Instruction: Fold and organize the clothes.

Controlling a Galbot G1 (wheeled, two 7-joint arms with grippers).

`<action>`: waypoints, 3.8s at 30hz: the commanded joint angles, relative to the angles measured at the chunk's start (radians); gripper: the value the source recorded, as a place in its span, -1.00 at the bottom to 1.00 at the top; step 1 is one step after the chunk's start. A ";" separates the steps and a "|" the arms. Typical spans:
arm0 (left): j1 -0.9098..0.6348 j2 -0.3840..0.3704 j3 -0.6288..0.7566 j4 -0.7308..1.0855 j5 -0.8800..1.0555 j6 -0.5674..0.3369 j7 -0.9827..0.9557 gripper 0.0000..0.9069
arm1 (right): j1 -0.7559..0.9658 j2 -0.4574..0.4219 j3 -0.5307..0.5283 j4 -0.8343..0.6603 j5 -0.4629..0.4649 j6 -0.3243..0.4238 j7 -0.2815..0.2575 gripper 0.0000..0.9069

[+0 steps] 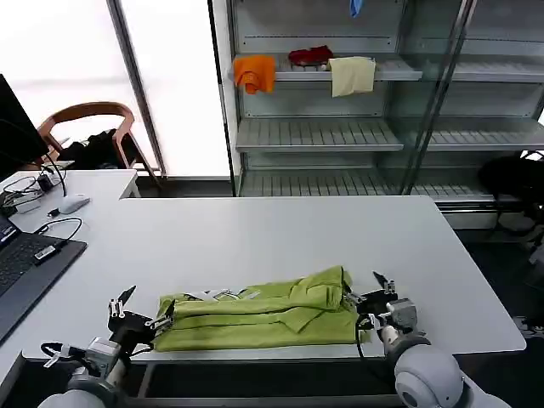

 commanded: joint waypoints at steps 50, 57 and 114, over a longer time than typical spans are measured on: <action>-0.045 -0.372 0.127 0.249 -0.324 -0.269 -0.085 -0.98 | -0.494 0.059 0.400 -0.029 -0.109 0.620 -0.383 1.00; -0.057 -0.365 0.132 0.252 -0.272 -0.288 -0.095 -1.00 | -0.493 0.065 0.399 -0.027 -0.110 0.619 -0.380 1.00; -0.109 -0.316 0.363 0.194 0.151 -0.529 0.062 -0.98 | -0.424 0.085 0.342 -0.032 -0.104 0.591 -0.363 1.00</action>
